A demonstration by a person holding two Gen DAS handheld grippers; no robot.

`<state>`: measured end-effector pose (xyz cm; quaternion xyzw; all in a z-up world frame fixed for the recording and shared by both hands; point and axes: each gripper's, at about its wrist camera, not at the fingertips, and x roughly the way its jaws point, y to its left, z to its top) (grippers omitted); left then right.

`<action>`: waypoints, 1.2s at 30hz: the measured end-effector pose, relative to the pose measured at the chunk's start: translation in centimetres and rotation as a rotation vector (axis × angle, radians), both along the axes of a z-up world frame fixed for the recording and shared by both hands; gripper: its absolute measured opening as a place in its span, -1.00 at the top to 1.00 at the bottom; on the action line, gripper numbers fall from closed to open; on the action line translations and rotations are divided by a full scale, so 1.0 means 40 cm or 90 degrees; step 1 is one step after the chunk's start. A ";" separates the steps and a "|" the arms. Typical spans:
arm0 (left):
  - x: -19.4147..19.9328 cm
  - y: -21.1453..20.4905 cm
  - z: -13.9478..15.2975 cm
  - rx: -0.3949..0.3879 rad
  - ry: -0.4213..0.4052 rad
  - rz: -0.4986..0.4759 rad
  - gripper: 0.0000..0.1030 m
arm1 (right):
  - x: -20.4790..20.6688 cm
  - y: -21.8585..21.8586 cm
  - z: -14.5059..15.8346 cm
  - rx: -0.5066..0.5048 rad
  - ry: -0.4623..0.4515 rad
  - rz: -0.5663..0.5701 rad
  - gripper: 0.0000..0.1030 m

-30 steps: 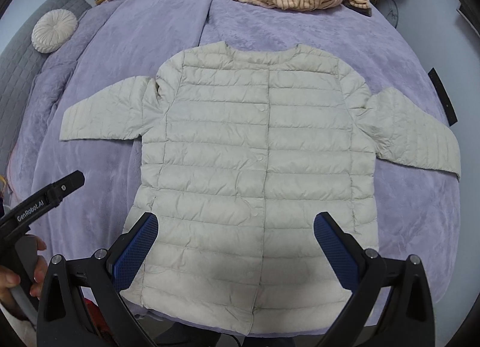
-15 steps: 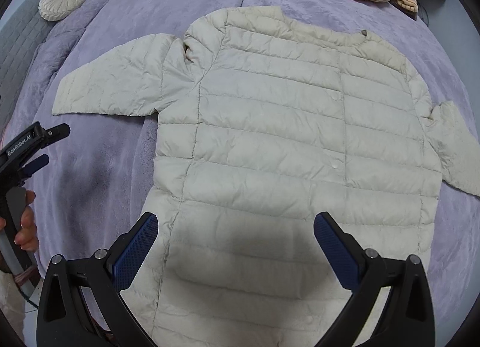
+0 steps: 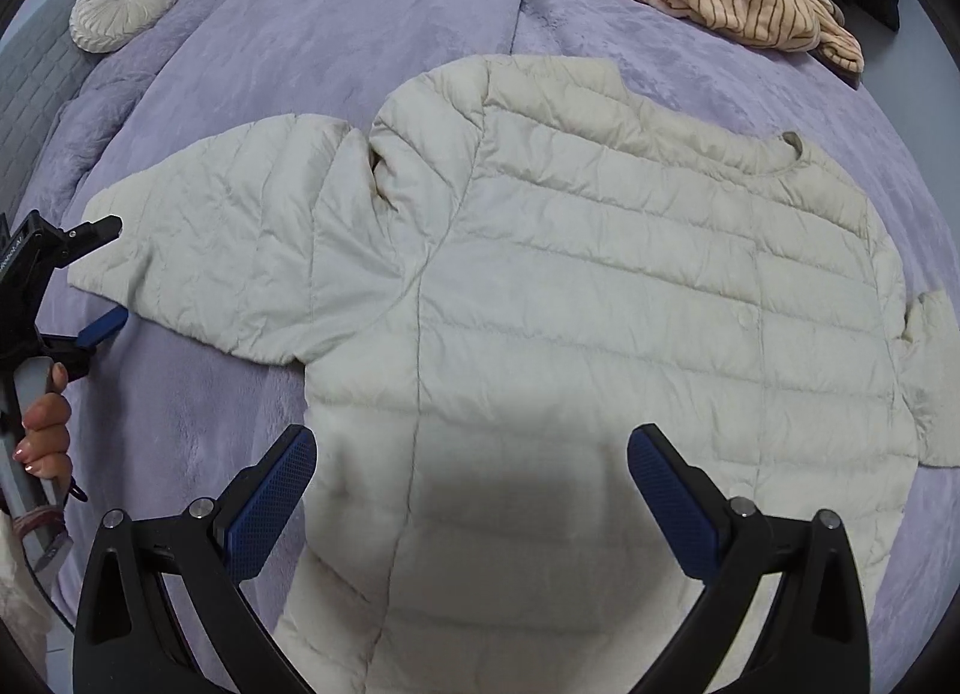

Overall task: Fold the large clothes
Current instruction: 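Grasp the sleeve cuff nearest the left tool and lift it, then fold the held sleeve across the jacket body and release it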

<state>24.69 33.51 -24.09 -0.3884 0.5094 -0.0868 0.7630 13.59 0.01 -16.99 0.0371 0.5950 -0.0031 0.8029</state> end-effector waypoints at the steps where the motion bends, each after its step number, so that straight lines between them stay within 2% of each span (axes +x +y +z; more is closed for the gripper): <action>1: 0.014 0.003 -0.001 0.000 -0.006 0.003 -0.99 | 0.016 0.008 -0.002 0.005 -0.006 0.004 -1.00; 5: 0.063 0.027 0.001 -0.001 -0.027 0.025 -0.99 | 0.073 0.039 -0.014 0.025 -0.019 0.008 -1.00; 8: 0.082 0.062 0.008 0.019 -0.036 0.064 -0.98 | 0.103 0.052 -0.027 0.041 -0.017 -0.004 -1.00; 9: 0.084 0.070 0.011 0.025 -0.039 0.075 -0.82 | 0.110 0.051 -0.029 0.045 -0.017 -0.012 -0.99; 10: 0.088 0.075 0.013 0.026 -0.041 0.078 -0.46 | 0.114 0.048 -0.028 0.053 -0.019 -0.022 -0.96; 12: 0.094 0.088 0.010 0.002 -0.050 0.071 -0.03 | 0.114 0.033 -0.017 0.086 -0.034 -0.041 -0.93; 14: 0.094 0.095 0.011 0.010 -0.052 0.079 0.09 | 0.118 0.028 -0.005 0.130 -0.052 -0.039 -0.92; 16: 0.094 0.098 0.022 0.030 -0.062 0.083 0.40 | 0.125 0.039 -0.005 0.147 -0.054 -0.020 -0.92; 18: 0.078 0.107 0.040 0.018 -0.081 0.081 0.42 | 0.135 0.055 -0.022 0.088 -0.031 -0.016 -0.89; 20: 0.068 0.103 0.070 0.027 -0.101 0.075 0.43 | 0.144 0.057 -0.039 0.014 -0.014 -0.024 -0.84; 21: 0.064 0.101 0.086 0.036 -0.111 0.068 0.50 | 0.146 0.055 -0.046 -0.023 -0.011 -0.028 -0.84; 23: 0.060 0.095 0.111 0.040 -0.124 0.054 0.57 | 0.147 0.043 -0.057 -0.049 -0.008 -0.030 -0.84; 27: 0.056 0.089 0.146 0.037 -0.139 0.047 0.58 | 0.140 0.021 -0.100 -0.010 0.024 -0.036 -0.83; 31: 0.051 0.072 0.181 0.050 -0.154 0.031 0.58 | 0.123 0.017 -0.107 -0.011 0.015 -0.033 -0.83; 34: 0.050 0.055 0.193 0.054 -0.153 0.027 0.58 | 0.103 -0.003 -0.055 0.055 -0.043 -0.034 -0.83; 36: 0.042 0.043 0.207 0.058 -0.160 0.021 0.58 | 0.099 -0.024 -0.039 0.124 -0.058 -0.029 -0.83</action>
